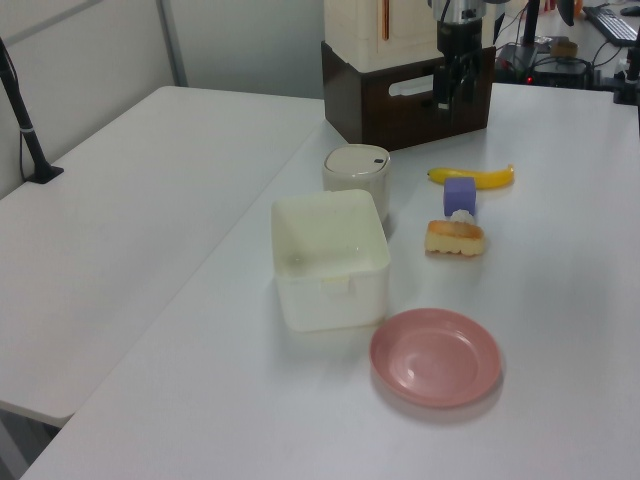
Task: Open the trash can
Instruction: 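Move the gripper over the small white trash can's lid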
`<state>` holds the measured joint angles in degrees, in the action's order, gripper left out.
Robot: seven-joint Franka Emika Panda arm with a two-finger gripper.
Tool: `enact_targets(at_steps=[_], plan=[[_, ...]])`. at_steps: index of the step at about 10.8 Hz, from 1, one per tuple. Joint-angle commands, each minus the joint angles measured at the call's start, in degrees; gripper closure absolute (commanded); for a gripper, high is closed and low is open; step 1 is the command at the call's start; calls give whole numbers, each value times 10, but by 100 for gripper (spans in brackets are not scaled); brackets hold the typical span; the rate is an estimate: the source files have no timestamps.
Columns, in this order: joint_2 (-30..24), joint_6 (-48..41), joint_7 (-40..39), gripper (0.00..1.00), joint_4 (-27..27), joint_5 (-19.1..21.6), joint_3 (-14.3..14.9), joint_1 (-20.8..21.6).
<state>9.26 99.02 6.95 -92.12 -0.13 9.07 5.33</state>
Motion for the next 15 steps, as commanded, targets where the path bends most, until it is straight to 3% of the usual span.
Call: enact_targets(at_steps=[1, 12, 13, 15], plan=[[1, 5, 5, 3, -4, 7, -1, 5], [5, 5, -38, 3, -71, 3, -3, 42], [5, 5, -40, 7, -71, 2, -3, 43], [5, 16, -77, 42, -67, 3, -3, 42]])
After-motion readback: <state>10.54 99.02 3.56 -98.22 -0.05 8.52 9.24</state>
